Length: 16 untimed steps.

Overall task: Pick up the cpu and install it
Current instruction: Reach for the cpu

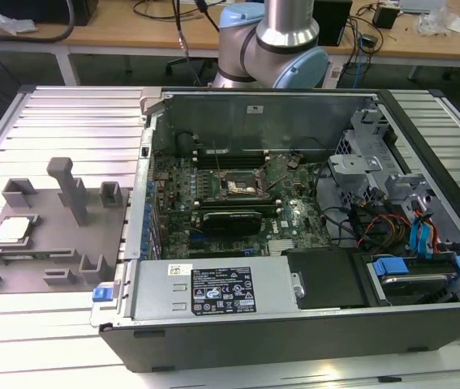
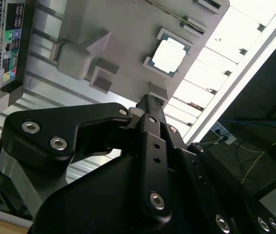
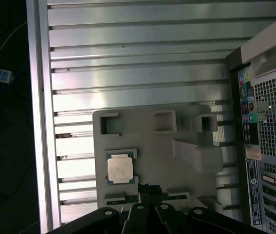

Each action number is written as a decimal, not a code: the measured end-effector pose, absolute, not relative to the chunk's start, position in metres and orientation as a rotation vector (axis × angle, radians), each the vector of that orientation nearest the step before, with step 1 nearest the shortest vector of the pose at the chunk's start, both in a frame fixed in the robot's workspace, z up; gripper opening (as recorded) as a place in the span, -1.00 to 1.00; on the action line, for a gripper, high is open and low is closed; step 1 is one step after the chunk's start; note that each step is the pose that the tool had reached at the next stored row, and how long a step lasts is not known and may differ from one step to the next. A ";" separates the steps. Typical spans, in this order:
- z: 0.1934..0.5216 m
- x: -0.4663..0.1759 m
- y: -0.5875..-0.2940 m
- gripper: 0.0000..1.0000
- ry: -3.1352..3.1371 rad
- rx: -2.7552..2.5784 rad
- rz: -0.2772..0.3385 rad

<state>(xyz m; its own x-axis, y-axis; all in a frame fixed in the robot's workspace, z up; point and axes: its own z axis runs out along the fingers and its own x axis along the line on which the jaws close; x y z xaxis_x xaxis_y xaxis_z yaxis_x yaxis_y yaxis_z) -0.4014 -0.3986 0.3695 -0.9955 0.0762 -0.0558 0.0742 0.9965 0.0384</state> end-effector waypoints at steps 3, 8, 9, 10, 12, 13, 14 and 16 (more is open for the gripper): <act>0.364 -0.401 -0.399 -0.79 3.082 0.117 0.056; 0.354 -0.402 -0.399 -0.79 3.082 0.117 0.056; 0.351 -0.402 -0.399 -0.79 3.082 0.118 0.056; 0.349 -0.402 -0.399 -0.79 3.082 0.119 0.056; 0.343 -0.403 -0.399 -0.79 3.082 0.120 0.056; 0.341 -0.403 -0.399 -0.79 3.082 0.120 0.056; 0.339 -0.403 -0.399 -0.79 3.082 0.121 0.056; 0.333 -0.404 -0.399 -0.79 3.082 0.122 0.056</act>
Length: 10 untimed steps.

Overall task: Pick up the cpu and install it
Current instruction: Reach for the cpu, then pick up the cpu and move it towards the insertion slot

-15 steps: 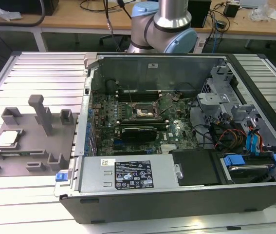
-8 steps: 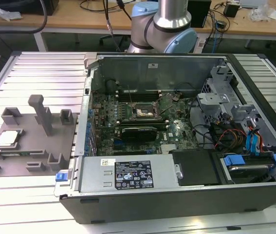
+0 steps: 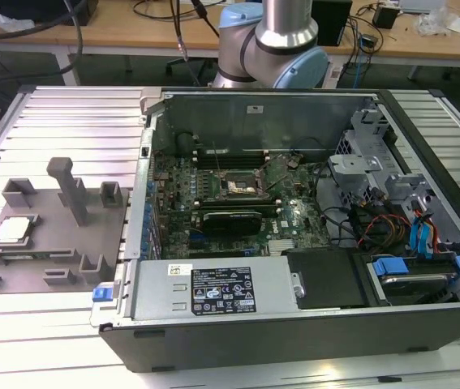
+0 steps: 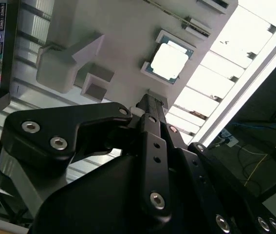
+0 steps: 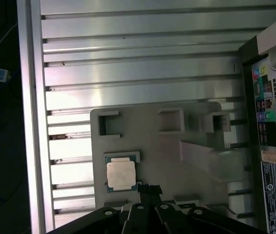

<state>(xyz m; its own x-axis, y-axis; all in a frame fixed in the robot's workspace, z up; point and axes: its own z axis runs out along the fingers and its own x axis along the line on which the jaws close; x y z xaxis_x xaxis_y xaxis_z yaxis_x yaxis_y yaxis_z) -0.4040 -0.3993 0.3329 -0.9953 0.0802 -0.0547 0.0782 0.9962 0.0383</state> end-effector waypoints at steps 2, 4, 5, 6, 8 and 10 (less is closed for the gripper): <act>0.329 -0.405 -0.400 -0.79 3.083 0.123 0.056; 0.322 -0.405 -0.400 -0.79 3.083 0.124 0.056; 0.319 -0.406 -0.400 -0.79 3.084 0.125 0.056; 0.317 -0.406 -0.400 -0.79 3.085 0.125 0.055; 0.317 -0.406 -0.400 -0.79 3.085 0.125 0.055; 0.317 -0.406 -0.400 -0.79 3.085 0.125 0.056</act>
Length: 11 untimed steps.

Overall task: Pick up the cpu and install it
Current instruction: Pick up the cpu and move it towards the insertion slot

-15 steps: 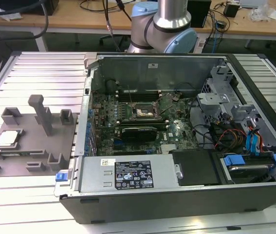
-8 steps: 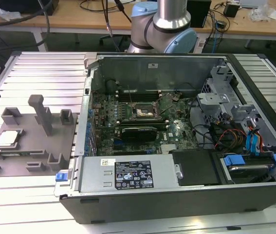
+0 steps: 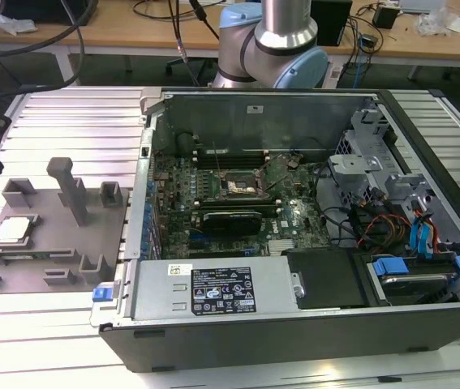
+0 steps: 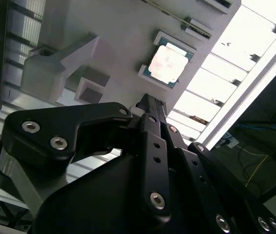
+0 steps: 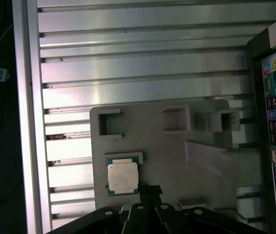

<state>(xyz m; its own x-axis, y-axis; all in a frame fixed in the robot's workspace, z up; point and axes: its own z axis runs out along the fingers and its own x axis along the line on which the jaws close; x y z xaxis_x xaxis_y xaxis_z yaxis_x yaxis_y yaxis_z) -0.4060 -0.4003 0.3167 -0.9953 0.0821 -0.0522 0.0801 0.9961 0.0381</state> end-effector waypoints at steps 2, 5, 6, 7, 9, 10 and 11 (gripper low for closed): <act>0.317 -0.406 -0.400 -0.79 3.085 0.125 0.056; 0.317 -0.406 -0.400 -0.79 3.085 0.125 0.056; 0.317 -0.406 -0.400 -0.79 3.085 0.125 0.055; 0.316 -0.406 -0.400 -0.79 3.085 0.125 0.056; 0.316 -0.406 -0.400 -0.79 3.085 0.125 0.056; 0.316 -0.406 -0.400 -0.79 3.085 0.125 0.056; 0.315 -0.406 -0.400 -0.79 3.084 0.125 0.056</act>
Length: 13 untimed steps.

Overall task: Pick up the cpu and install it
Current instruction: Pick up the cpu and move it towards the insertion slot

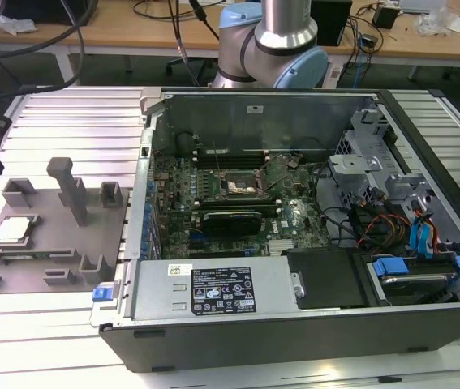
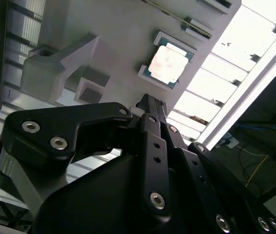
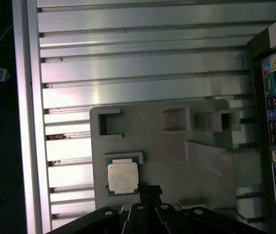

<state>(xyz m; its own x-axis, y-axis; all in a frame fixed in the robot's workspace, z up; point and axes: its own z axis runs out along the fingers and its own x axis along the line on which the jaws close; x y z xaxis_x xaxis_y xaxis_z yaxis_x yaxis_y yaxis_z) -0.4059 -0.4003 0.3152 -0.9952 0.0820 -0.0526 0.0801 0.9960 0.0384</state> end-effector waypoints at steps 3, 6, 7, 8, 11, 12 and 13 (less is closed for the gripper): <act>0.308 -0.406 -0.400 -0.79 3.090 0.126 0.055; 0.301 -0.406 -0.400 -0.79 3.090 0.126 0.055; 0.299 -0.407 -0.400 -0.79 3.090 0.126 0.055; 0.295 -0.407 -0.400 -0.79 3.090 0.126 0.055; 0.288 -0.407 -0.400 -0.79 3.090 0.126 0.055; 0.285 -0.408 -0.401 -0.79 3.090 0.126 0.055; 0.284 -0.408 -0.401 -0.79 3.090 0.126 0.055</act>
